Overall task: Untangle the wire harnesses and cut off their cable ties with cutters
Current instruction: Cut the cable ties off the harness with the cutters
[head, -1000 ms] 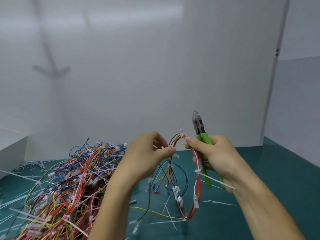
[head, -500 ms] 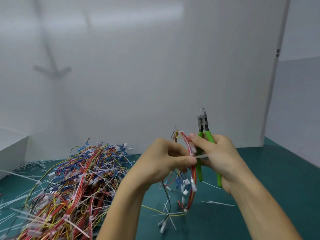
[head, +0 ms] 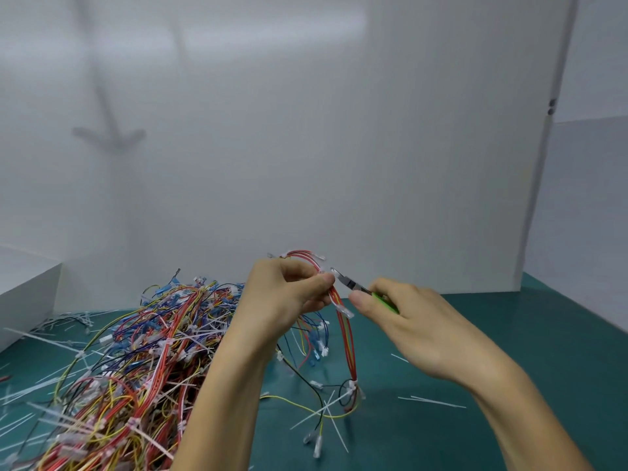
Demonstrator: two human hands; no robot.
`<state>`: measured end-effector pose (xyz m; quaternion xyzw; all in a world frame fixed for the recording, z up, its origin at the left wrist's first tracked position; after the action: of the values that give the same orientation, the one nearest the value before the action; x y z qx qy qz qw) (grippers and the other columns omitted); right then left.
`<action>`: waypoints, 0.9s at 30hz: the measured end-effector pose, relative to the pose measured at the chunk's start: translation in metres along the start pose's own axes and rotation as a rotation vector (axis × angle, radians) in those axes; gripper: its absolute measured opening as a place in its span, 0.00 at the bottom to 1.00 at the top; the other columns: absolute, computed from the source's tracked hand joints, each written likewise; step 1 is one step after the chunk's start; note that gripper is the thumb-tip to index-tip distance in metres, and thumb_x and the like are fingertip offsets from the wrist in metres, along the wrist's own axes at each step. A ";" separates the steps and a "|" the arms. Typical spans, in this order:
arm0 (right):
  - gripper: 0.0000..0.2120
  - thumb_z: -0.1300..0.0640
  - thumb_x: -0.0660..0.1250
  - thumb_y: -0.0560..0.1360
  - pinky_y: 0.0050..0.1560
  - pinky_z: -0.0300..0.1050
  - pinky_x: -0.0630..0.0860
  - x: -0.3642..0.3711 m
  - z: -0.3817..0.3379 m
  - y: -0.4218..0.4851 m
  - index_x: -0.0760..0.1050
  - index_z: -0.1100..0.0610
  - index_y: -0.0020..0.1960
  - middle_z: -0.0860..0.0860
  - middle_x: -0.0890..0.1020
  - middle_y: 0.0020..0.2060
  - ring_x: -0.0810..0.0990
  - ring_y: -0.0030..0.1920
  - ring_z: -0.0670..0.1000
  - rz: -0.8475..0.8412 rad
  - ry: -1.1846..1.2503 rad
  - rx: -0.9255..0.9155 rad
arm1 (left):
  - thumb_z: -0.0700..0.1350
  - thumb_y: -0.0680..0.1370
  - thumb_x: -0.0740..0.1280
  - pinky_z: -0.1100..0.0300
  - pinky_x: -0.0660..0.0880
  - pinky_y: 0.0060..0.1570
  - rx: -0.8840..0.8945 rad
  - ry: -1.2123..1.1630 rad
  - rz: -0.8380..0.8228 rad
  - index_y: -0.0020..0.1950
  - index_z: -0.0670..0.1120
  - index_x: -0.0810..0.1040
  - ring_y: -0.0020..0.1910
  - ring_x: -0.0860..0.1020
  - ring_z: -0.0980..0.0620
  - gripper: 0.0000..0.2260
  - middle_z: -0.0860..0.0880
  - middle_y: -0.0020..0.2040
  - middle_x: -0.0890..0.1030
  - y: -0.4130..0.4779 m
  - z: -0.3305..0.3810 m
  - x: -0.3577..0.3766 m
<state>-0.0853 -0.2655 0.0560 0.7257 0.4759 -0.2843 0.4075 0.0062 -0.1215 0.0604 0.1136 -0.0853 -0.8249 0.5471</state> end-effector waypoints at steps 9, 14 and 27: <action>0.23 0.33 0.55 0.76 0.32 0.44 0.62 -0.007 -0.003 -0.003 0.69 0.53 0.41 0.49 0.70 0.29 0.65 0.31 0.48 0.012 -0.058 -0.025 | 0.35 0.74 0.73 0.66 0.79 0.35 0.016 0.026 -0.006 0.34 0.38 0.81 0.30 0.81 0.54 0.08 0.45 0.30 0.82 0.001 0.002 0.000; 0.24 0.32 0.56 0.76 0.30 0.44 0.60 -0.007 -0.003 -0.003 0.69 0.54 0.39 0.49 0.68 0.28 0.64 0.30 0.48 0.037 -0.049 -0.008 | 0.35 0.73 0.74 0.66 0.78 0.33 0.023 0.031 0.013 0.35 0.38 0.80 0.30 0.81 0.54 0.08 0.44 0.30 0.82 0.001 0.002 -0.001; 0.26 0.30 0.56 0.72 0.31 0.46 0.61 -0.009 0.001 -0.002 0.69 0.53 0.38 0.50 0.68 0.27 0.64 0.30 0.50 0.060 -0.029 0.022 | 0.34 0.73 0.73 0.65 0.79 0.34 0.053 0.033 -0.020 0.35 0.40 0.79 0.30 0.82 0.53 0.08 0.46 0.29 0.82 0.000 0.007 0.003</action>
<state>-0.0904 -0.2702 0.0621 0.7400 0.4447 -0.2876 0.4147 0.0029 -0.1238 0.0671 0.1426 -0.0968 -0.8256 0.5372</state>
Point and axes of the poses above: each hand's wrist, its own y-axis towards the middle knuckle, its own x-axis out of the palm, z = x × y, the point moved 8 cm from there along y, towards the middle knuckle
